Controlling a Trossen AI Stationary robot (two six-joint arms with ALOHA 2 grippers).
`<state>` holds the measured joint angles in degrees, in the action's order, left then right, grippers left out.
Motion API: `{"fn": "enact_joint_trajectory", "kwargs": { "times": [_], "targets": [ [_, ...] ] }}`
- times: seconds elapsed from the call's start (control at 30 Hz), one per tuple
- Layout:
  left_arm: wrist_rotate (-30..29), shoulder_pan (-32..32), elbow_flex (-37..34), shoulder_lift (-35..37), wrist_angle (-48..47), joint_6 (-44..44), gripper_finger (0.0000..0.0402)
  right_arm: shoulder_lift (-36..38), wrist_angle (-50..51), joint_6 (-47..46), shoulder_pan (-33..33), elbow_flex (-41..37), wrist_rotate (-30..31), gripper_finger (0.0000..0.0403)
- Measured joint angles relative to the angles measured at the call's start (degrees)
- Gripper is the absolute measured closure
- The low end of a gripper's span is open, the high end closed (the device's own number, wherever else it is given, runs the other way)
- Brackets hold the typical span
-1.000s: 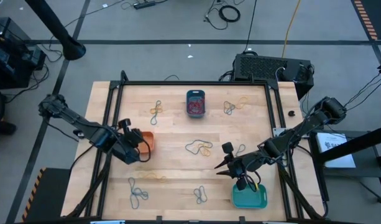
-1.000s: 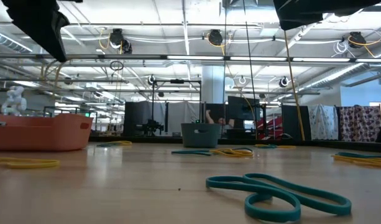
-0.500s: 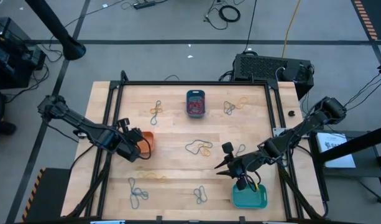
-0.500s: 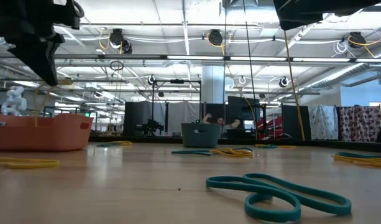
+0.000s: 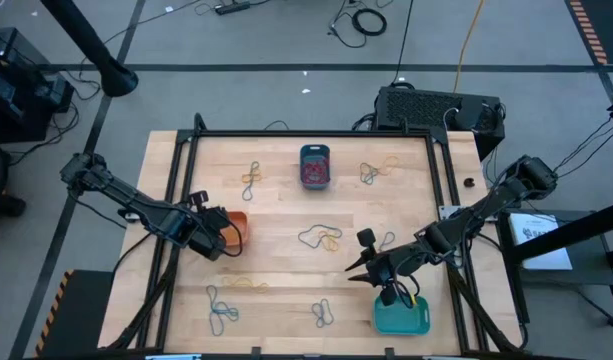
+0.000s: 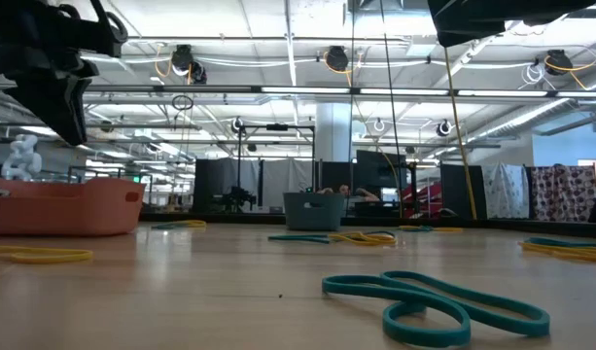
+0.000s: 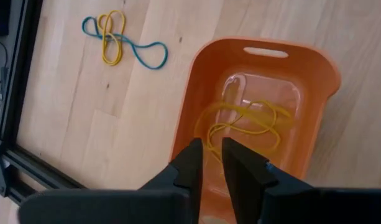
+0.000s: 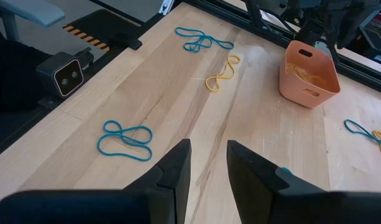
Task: Sort rubber bands into baskets
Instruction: Put the bottom left yellow rubber band into the orange bin, then put the top left yellow rubber band into the orange bin
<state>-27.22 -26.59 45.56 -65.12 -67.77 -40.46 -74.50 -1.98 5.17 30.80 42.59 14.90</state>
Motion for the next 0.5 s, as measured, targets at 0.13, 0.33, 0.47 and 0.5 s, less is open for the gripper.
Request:
{"fn": "enact_joint_trajectory", "kwargs": {
  "times": [0.13, 0.33, 0.47, 0.5],
  "targets": [
    [0.02, 0.0, 0.0, 0.0, 0.12, -1.23, 0.0325, 0.0, 0.0, 0.02, -0.02, 0.02, 0.0, 0.0306],
    [0.04, 2.33, 0.0, 0.0, 5.35, 0.82, 0.0325, 0.0, -0.8, 1.76, -0.06, 0.02, 0.02, 0.0306],
    [0.14, 11.11, 0.0, 0.0, 10.94, 9.13, 0.0325, 0.0, -2.95, 4.65, -0.11, 0.02, 0.02, 0.0306],
    [0.54, 14.14, 0.0, 0.0, 12.26, 11.84, 0.0325, 0.0, -3.48, 5.34, -0.11, 0.01, 0.02, 0.0306]
  ]
}}
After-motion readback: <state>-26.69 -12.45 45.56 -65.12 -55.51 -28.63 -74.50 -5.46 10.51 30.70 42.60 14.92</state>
